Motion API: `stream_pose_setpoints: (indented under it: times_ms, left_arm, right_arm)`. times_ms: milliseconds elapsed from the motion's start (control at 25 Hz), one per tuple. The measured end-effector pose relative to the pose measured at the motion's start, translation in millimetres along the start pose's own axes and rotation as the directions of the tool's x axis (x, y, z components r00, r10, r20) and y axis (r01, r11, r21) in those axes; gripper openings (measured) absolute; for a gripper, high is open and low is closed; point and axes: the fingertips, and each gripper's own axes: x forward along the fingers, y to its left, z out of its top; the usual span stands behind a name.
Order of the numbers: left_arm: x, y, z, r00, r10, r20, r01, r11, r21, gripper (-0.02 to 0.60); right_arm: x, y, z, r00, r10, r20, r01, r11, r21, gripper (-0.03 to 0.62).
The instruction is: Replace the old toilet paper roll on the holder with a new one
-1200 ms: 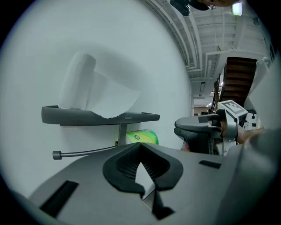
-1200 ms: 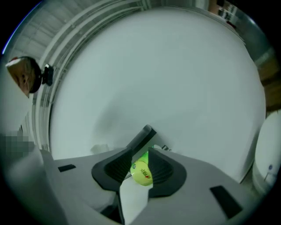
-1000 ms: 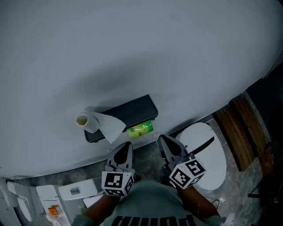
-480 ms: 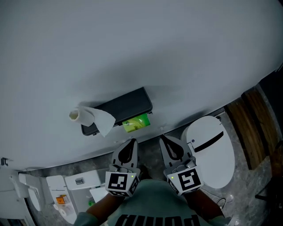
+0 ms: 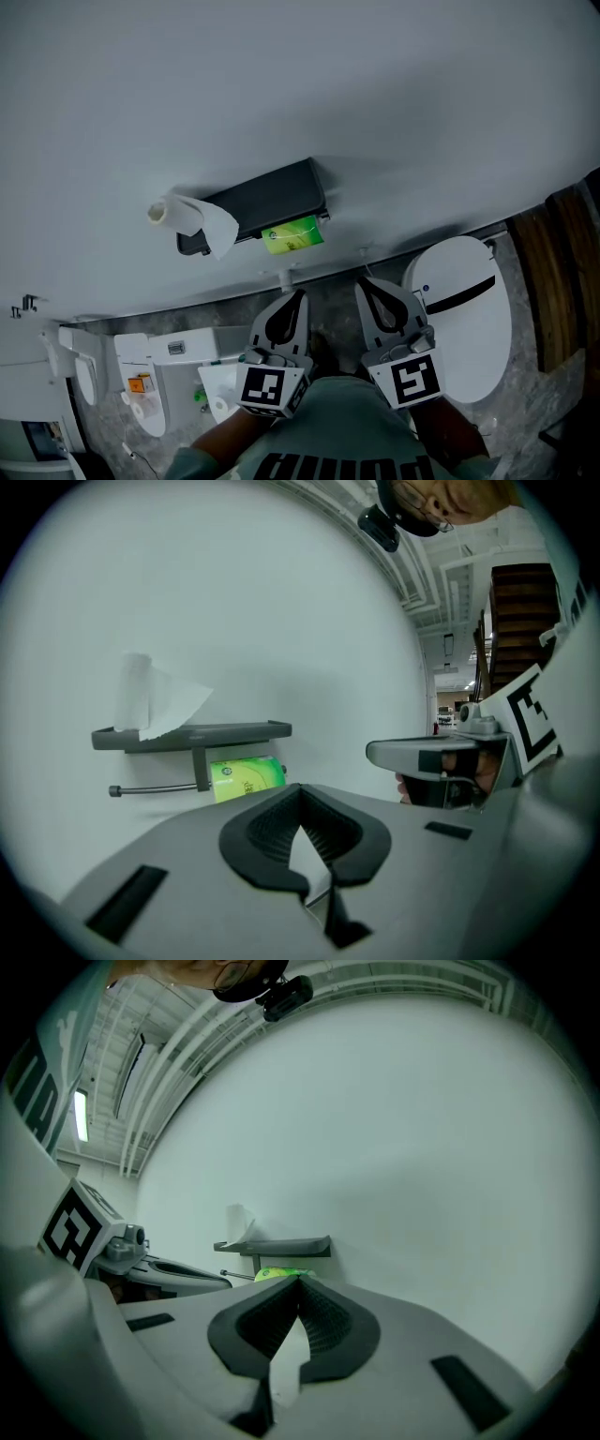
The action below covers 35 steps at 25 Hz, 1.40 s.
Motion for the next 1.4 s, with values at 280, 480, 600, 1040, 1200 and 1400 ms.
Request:
stream_pose_setpoints:
  times_ms: [280, 480, 600, 1040, 1200, 1400]
  left_arm:
    - [-18, 4, -7, 0.999, 0.041, -0.011, -0.041, 0.999, 0.008, 0.005]
    - [-35, 5, -19, 0.999, 0.041, 0.005, -0.04, 0.999, -0.011, 0.005]
    - [-59, 13, -30, 0.998, 0.06, 0.017, -0.06, 0.998, -0.036, 0.005]
    - [-209, 38, -61, 0.991, 0.058, 0.124, -0.045, 0.993, -0.106, 0.004]
    - [-250, 37, -69, 0.987, 0.035, 0.155, -0.014, 0.991, -0.134, 0.005]
    - [-284, 34, -66, 0.98, 0.043, 0.193, -0.015, 0.989, -0.144, 0.005]
  right_arm:
    - [-12, 1, -10, 0.999, -0.009, -0.033, 0.009, 1.0, 0.02, 0.009]
    - [-16, 14, -19, 0.999, -0.011, -0.05, 0.01, 1.0, -0.015, 0.011]
    - [-22, 34, -26, 0.998, -0.002, -0.064, -0.002, 0.998, -0.07, 0.011]
    - [-93, 158, -24, 0.993, -0.092, -0.074, 0.085, 0.992, -0.098, 0.009]
    - [-118, 197, -21, 0.989, -0.12, -0.084, 0.11, 0.987, -0.116, 0.011]
    - [-145, 228, -16, 0.988, -0.127, -0.092, 0.111, 0.981, -0.161, 0.011]
